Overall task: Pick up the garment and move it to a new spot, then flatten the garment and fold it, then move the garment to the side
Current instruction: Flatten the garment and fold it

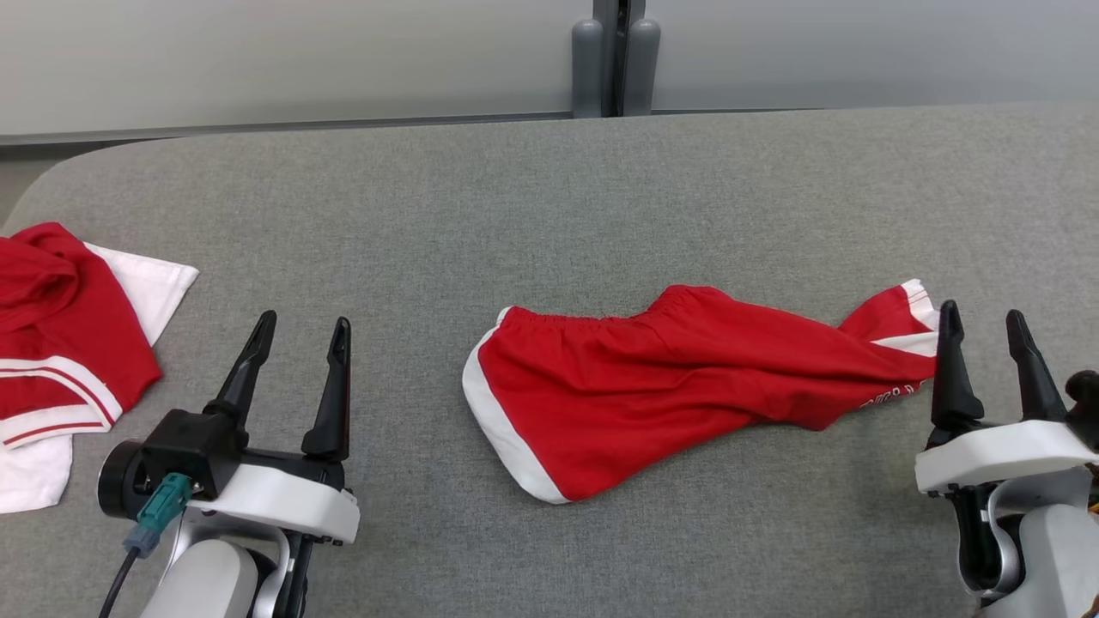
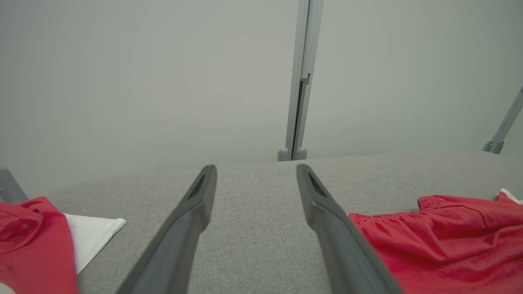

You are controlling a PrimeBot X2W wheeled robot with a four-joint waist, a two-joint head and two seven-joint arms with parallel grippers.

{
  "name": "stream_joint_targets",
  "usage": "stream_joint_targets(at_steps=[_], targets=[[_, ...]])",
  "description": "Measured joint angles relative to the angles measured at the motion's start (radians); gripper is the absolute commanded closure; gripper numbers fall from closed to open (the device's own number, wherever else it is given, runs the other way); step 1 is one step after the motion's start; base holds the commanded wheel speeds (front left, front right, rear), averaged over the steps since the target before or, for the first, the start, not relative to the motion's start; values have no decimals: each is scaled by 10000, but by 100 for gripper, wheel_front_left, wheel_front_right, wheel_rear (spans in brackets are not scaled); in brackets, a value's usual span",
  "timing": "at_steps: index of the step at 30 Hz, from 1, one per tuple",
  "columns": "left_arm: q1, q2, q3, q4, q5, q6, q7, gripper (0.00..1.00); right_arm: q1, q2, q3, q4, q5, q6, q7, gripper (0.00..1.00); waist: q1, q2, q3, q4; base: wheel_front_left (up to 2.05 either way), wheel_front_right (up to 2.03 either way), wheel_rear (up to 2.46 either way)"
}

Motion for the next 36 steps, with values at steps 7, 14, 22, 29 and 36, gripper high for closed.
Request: stream_joint_targets(at_steps=[7, 14, 22, 29, 36], targets=[[304, 27, 19, 0, -17, 115, -29, 0, 500, -174, 1062, -1712, -706, 0, 895, 0, 0, 0, -388, -112, 0, 0, 0], [590, 96, -19, -13, -69, 205, 12, 0, 1349, -259, 1960, -2840, -840, 0, 1668, 0, 0, 0, -688, -203, 0, 0, 0], [1077, 178, 19, -146, -161, 422, 105, 0, 2093, -173, 2253, -3570, -886, 0, 2119, 0, 0, 0, -1034, -355, 0, 0, 0], [1219, 286, 15, -295, -178, 518, 209, 0, 2209, -146, 2186, -3693, -848, 0, 2186, 0, 0, 0, -1128, -352, 0, 0, 0], [1323, 330, 4, -397, -245, 614, 295, 0, 2249, -86, 2153, -3703, -842, 0, 2186, 0, 0, 0, -1143, -348, 0, 0, 0]])
